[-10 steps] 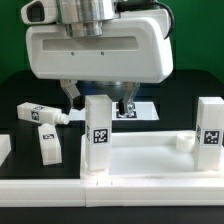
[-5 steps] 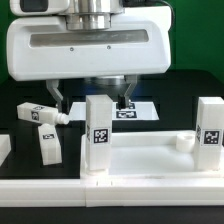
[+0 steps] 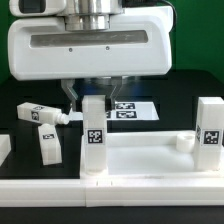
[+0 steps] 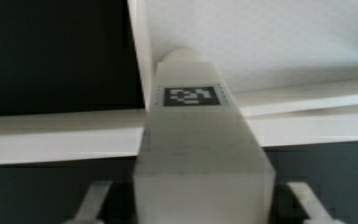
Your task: Assemble desk
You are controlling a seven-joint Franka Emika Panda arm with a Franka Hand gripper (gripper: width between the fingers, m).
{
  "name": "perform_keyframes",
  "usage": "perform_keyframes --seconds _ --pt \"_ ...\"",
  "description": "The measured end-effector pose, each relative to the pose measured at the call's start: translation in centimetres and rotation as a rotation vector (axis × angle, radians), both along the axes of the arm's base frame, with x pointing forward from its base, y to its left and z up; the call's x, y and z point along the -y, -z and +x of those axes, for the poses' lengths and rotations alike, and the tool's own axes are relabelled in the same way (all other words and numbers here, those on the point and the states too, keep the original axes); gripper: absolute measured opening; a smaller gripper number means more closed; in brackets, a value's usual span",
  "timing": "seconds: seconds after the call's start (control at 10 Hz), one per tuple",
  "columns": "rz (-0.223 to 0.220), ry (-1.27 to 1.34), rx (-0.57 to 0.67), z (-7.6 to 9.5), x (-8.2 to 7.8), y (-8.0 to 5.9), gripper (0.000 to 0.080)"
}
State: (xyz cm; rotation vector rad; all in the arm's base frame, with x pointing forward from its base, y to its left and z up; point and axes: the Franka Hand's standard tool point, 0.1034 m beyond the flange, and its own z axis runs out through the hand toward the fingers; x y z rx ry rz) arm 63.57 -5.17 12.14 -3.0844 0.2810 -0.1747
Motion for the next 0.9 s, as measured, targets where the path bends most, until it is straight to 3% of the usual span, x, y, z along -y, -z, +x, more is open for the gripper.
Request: perform_keyframes --seconds 0.3,0.5,0.6,0.9 --pt "0.04 0.497 -0.01 -0.02 0.19 0.04 0.0284" --pt "0.106 0.876 -0.025 -0.25 0.77 0.19 0.0284" --pt "0.088 0.837 -0.017 -0.2 0.6 0.19 0.0284" --pt "0.117 1.043 -0.028 -0.32 0.63 0.19 0.0284"
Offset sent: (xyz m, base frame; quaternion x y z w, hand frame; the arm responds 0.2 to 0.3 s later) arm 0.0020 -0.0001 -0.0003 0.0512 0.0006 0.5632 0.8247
